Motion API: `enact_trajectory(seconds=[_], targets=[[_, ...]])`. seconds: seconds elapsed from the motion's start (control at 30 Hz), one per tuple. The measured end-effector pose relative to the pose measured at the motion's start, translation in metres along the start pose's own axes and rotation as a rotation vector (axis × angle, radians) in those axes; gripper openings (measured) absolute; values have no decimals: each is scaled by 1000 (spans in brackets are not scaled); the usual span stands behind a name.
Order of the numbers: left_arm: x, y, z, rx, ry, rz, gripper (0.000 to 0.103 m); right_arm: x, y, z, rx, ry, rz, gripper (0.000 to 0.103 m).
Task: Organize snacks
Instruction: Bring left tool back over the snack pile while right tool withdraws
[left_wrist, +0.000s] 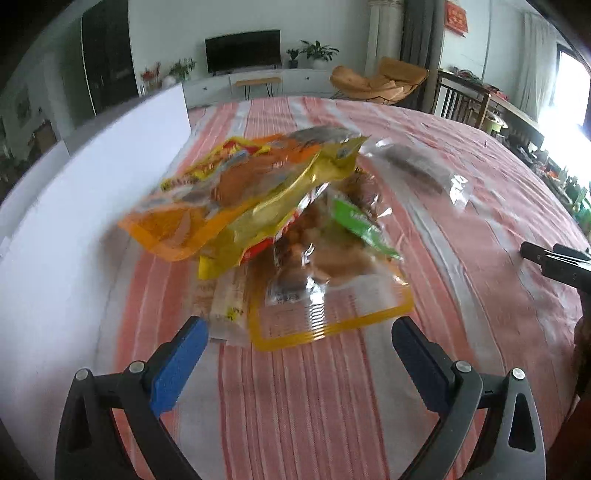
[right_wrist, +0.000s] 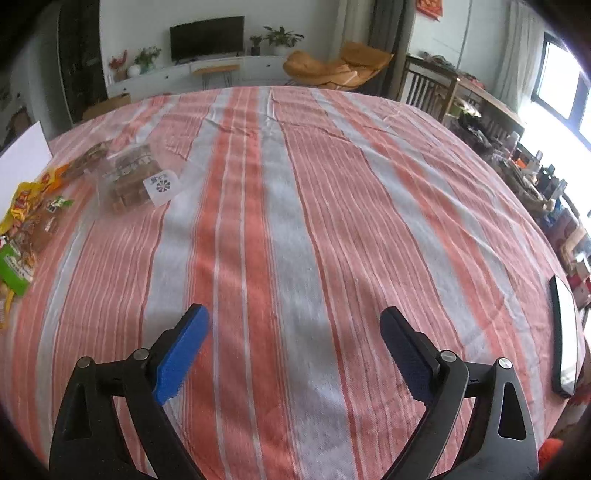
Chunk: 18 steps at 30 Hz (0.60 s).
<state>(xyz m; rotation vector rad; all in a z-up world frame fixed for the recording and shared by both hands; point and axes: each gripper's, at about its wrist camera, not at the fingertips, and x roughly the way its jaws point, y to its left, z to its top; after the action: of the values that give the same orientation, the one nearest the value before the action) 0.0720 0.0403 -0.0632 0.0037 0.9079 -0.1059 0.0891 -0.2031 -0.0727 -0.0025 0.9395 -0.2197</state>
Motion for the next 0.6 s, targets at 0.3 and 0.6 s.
enact_trajectory(seconds=[0.3, 0.6], targets=[[7, 11, -8, -26, 20, -17, 100, -6, -13, -13, 59, 22, 59, 99], [0, 22, -10, -80, -12, -78, 102, -5, -13, -12, 60, 22, 52, 99]])
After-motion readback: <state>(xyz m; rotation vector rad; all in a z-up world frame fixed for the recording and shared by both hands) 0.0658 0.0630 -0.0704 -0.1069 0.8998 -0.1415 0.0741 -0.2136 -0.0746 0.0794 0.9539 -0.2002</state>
